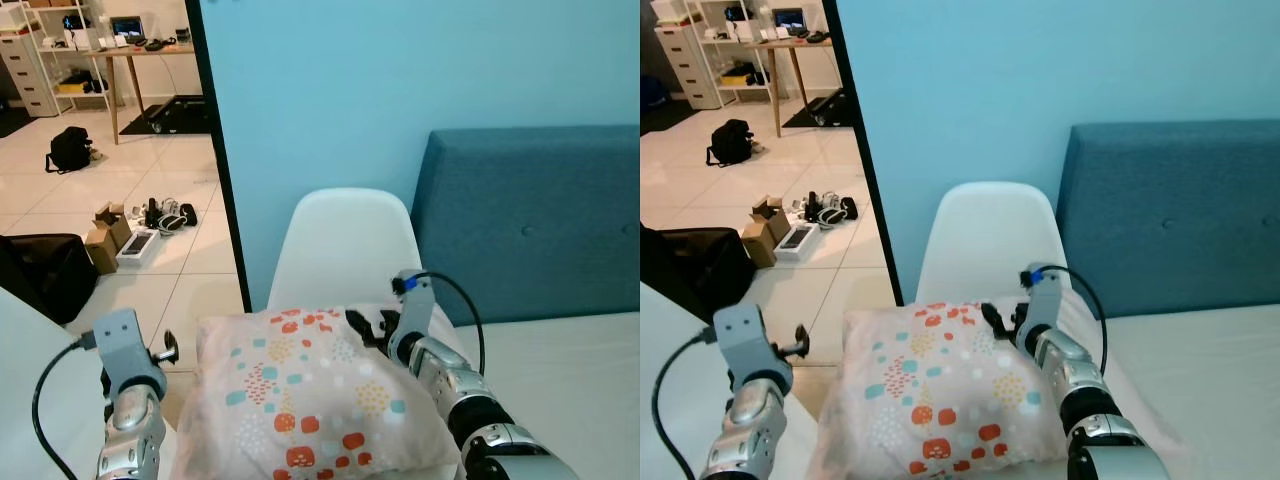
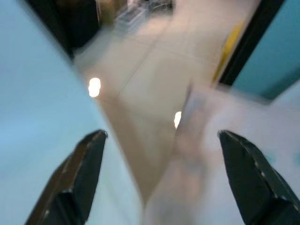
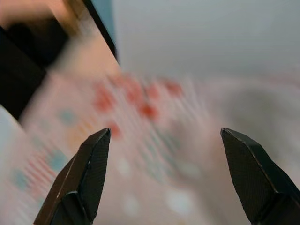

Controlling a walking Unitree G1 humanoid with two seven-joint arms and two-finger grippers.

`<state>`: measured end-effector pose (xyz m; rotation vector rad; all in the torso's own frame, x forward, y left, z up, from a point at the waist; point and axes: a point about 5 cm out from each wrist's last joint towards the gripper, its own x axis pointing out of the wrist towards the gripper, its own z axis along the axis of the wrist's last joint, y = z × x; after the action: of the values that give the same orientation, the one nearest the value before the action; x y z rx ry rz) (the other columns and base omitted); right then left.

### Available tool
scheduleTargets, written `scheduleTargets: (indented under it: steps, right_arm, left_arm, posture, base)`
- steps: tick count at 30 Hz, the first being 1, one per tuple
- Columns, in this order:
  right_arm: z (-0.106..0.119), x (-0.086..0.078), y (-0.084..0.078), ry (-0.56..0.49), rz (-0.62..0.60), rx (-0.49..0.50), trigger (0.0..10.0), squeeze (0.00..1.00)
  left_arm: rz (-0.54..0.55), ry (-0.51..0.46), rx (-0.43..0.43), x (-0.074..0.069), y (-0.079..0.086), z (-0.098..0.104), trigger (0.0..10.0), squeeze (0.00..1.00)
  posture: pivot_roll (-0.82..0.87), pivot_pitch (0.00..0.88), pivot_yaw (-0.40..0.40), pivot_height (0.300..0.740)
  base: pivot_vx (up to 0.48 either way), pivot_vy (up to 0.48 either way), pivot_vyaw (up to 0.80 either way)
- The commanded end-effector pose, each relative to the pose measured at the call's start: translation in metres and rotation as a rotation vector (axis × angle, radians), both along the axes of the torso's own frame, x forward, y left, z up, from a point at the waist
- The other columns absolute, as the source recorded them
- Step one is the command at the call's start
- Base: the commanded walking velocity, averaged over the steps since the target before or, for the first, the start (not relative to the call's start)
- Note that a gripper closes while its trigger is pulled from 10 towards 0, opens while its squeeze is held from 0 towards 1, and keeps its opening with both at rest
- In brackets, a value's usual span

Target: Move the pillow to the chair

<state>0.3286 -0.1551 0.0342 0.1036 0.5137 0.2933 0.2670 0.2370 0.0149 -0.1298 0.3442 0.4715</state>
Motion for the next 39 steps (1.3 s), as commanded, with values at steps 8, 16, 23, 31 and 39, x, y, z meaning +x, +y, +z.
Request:
scheduleTargets:
  steps: [8, 16, 23, 31, 39]
  right_arm:
    - [-0.062, -0.06, -0.044, 0.246, -0.163, -0.157, 10.0, 0.0]
    - [-0.061, -0.063, -0.054, 0.226, -0.213, -0.129, 10.0, 0.0]
    - [-0.067, -0.069, -0.057, 0.258, -0.254, -0.133, 10.0, 0.0]
    - [-0.064, -0.067, -0.06, 0.236, -0.269, -0.128, 10.0, 0.0]
    - [-0.007, -0.015, -0.062, -0.07, -0.308, 0.155, 10.0, 0.0]
  left_arm:
    - [0.15, 0.407, -0.17, -0.084, 0.01, -0.081, 10.0, 0.0]
    - [0.139, 0.342, -0.114, -0.073, 0.02, -0.071, 10.0, 0.0]
    - [0.143, 0.342, -0.1, -0.072, 0.027, -0.07, 10.0, 0.0]
    - [0.137, 0.4, -0.108, -0.086, 0.023, -0.079, 10.0, 0.0]
    - [0.116, 0.438, -0.135, -0.095, 0.013, -0.088, 10.0, 0.0]
  posture:
    - [0.14, 0.0, -0.016, 0.723]
    - [0.13, 0.0, -0.005, 0.723]
    - [0.13, 0.0, 0.005, 0.723]
    - [0.12, 0.0, 0.012, 0.723]
    - [0.11, 0.0, 0.023, 0.723]
  base:
    - [-0.389, 0.0, 0.0]
    - [-0.425, 0.0, 0.0]
    - [-0.459, 0.0, 0.0]
    - [-0.442, 0.0, -0.18]
    - [-0.396, 0.0, -0.73]
